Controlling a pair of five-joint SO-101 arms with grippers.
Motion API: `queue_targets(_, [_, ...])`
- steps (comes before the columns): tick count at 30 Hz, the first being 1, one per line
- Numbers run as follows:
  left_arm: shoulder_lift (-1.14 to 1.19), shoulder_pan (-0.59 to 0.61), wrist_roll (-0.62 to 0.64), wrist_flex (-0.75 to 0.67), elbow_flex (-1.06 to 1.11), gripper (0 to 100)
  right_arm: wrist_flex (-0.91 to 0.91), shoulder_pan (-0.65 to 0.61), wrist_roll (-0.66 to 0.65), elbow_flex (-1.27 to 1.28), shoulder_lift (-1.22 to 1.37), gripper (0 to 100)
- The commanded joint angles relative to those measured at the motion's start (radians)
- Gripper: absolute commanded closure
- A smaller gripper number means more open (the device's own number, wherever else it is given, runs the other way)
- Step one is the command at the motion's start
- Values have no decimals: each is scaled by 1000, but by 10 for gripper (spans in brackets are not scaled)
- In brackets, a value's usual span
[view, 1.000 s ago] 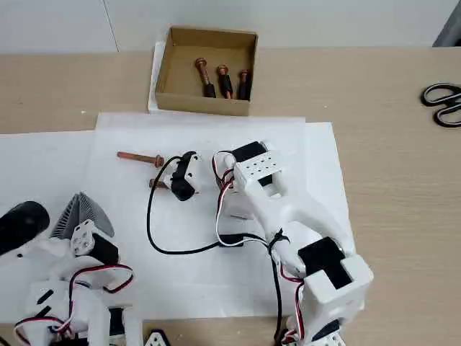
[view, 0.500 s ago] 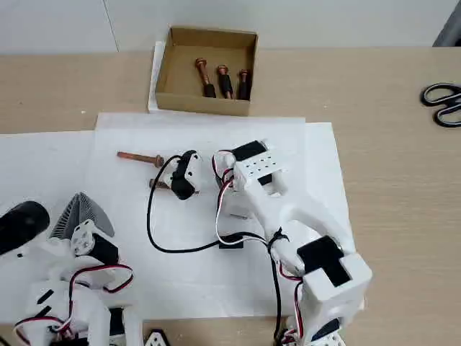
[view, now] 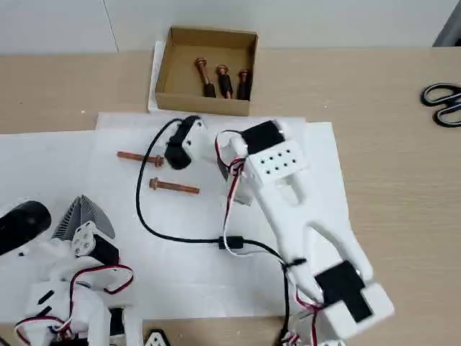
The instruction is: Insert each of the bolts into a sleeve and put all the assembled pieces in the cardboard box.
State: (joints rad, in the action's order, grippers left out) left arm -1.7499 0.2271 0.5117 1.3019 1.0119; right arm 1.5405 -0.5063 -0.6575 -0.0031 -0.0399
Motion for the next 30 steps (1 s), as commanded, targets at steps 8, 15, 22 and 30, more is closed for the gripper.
queue_targets(8, [9, -72, -6, 2, -45, 994, 186, 213, 275, -44, -303, 995])
queue_targets(15, [98, -166, -6, -34, -133, 994, 199, 380, 292, 71, -476, 995])
queue_targets(22, [439, -166, -3, -103, -410, 994, 200, 469, 293, 284, -650, 995])
queue_targets(30, [790, -172, 51, -95, -665, 994, 200, 565, 285, 407, -789, 995])
